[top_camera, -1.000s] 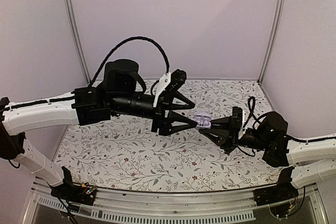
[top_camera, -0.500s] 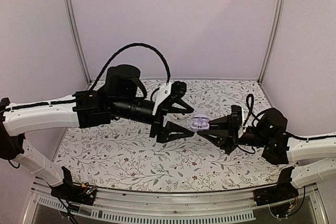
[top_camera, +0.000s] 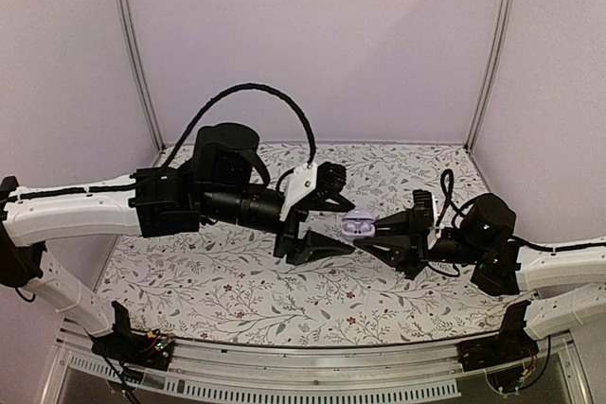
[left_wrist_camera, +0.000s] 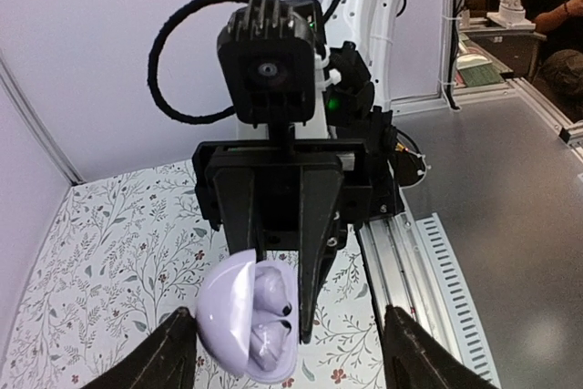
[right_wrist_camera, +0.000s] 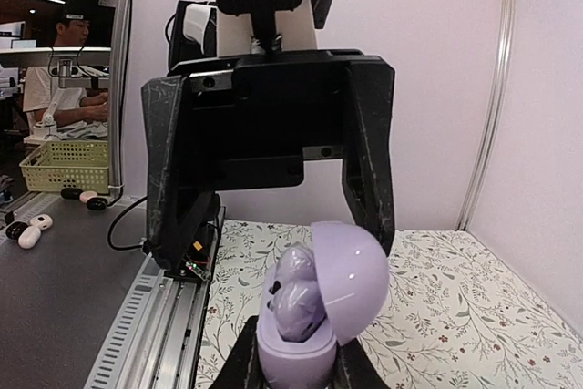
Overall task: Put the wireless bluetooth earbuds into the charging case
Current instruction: Close the charging case with the earbuds at the corner of the board.
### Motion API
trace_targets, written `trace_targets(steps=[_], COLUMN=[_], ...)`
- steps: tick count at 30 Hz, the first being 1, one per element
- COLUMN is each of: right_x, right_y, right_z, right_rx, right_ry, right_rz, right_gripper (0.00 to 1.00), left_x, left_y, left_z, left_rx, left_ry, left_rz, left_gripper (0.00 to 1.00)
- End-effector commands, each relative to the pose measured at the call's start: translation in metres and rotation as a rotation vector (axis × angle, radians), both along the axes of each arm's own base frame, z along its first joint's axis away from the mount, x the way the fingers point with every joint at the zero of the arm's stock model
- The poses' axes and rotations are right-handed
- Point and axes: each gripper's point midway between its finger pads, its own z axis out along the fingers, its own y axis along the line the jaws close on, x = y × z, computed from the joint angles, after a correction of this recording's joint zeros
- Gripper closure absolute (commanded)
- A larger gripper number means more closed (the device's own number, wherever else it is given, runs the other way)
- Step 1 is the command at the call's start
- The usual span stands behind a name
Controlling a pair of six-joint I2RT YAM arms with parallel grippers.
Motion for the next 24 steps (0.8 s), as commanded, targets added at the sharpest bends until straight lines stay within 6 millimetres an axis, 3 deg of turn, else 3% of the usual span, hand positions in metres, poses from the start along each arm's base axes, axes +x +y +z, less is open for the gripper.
trace_targets(steps=[1,12,24], right_x=[0.007,0.016,0.028], right_y=[0.002,-0.003,-0.002], right_z=[0.011,0.022,0.032], right_rx=[0.023,0.070,0.109], right_ry=[0.026,0.113,0.300], right_rz=[-0.017,-0.020,-0.012], right_gripper=[1.00,1.00,1.00], left_x=[-0.026,-0.035,-0.035], left_y=[-0.003,-0.008,-0.014], left_z=[0.006,-0.023,-0.064], left_rx=[0.001,0.104,0.272], left_ry=[-0.057,-0.108,-0.293], left_rz=[-0.071,-0.075,-0.017], left_gripper=[0.32,0.44,0.50])
